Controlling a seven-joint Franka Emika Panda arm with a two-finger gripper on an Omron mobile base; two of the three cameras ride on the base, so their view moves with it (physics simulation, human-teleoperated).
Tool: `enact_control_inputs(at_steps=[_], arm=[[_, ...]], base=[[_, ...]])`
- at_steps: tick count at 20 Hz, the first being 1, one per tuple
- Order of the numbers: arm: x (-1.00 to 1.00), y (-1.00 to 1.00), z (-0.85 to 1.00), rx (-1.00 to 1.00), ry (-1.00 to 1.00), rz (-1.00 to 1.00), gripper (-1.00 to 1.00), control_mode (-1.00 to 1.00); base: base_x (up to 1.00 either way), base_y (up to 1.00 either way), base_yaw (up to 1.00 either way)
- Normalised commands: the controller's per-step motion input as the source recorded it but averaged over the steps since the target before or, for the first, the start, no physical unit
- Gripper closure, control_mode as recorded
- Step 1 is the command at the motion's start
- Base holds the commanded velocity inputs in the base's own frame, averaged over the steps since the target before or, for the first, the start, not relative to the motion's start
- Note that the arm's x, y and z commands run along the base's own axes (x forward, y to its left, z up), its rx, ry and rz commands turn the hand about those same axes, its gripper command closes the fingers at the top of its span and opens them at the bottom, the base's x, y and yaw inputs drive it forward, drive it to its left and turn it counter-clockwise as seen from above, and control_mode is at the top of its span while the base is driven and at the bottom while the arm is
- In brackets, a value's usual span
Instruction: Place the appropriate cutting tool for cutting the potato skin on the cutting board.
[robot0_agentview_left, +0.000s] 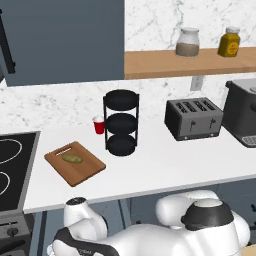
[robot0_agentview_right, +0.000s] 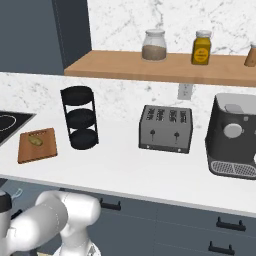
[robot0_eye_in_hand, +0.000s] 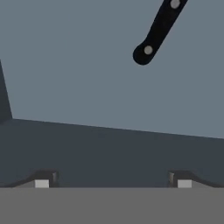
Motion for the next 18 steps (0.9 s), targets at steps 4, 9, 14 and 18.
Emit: enact_control_inputs(at_steps=[4, 9, 14, 18], arm=[[-0.87, 0.24, -0.04, -0.01, 0.0, 0.0, -1.0, -1.0], [-0.77, 0.15, 0.0, 0.0, 0.01, 0.0, -1.0, -1.0], [-0.04, -0.07, 0.12, -0.01, -0.02, 0.0, -1.0, -1.0], [0.36, -0.28, 0.53, 0.0, -0.16, -0.01, -1.0, -1.0]], base=[[0.0, 0.0, 0.0], [0.0, 0.0, 0.0], [0.0, 0.0, 0.0], [0.0, 0.0, 0.0]])
